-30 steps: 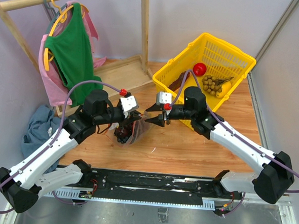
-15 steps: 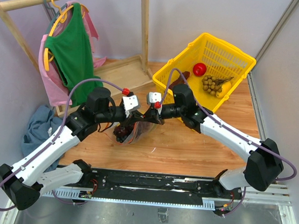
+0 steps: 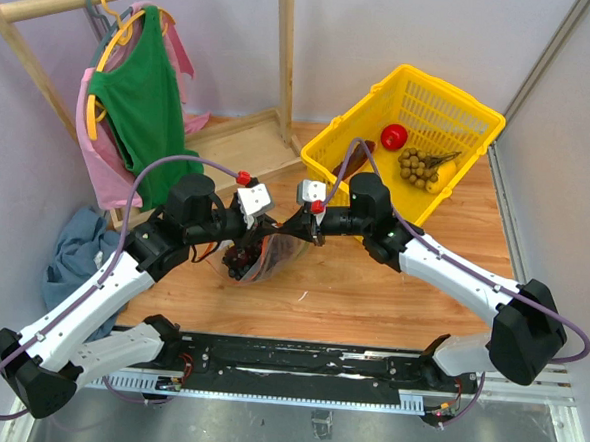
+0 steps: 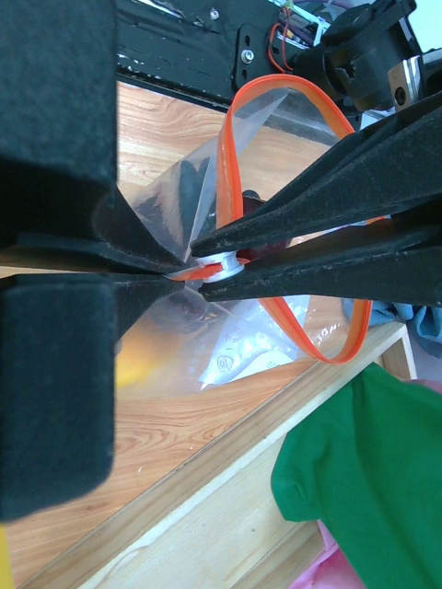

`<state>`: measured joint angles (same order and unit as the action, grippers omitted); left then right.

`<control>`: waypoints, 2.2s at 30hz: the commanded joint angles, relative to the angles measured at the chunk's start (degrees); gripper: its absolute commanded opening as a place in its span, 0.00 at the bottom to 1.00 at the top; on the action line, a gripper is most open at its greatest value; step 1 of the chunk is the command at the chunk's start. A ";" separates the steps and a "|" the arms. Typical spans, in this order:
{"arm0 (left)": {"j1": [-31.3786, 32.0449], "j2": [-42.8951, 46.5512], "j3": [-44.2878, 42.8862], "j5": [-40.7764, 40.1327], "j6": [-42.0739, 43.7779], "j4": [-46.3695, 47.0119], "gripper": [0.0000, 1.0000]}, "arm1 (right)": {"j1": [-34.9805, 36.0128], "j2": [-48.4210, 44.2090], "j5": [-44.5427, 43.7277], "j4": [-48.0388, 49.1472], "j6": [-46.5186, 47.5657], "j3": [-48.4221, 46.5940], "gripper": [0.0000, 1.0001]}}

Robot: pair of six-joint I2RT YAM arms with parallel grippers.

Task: Place the food in the zip-top bag and seal the zipper
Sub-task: Zip the zipper food storage bag at the center of the board.

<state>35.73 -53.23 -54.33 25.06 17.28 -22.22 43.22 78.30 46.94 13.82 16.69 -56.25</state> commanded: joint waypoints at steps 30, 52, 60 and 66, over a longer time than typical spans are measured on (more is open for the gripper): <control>-0.04 1.28 1.02 0.60 -0.49 1.48 0.00 | 0.27 -5.60 2.62 -4.03 7.57 -2.17 0.43; -0.04 2.52 3.00 3.48 1.44 1.56 0.00 | 2.61 3.39 7.47 -16.64 13.99 -10.42 0.17; -0.04 3.29 2.40 -0.09 -2.60 2.56 0.11 | 3.16 0.94 -2.70 -8.16 6.60 -7.01 0.01; 0.00 3.69 0.56 -5.85 -14.45 1.09 0.35 | 4.30 -2.01 -8.84 -4.66 2.64 -4.04 0.01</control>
<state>35.70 -50.92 -51.66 22.98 12.19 -22.46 46.26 78.89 44.16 3.27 23.44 -61.60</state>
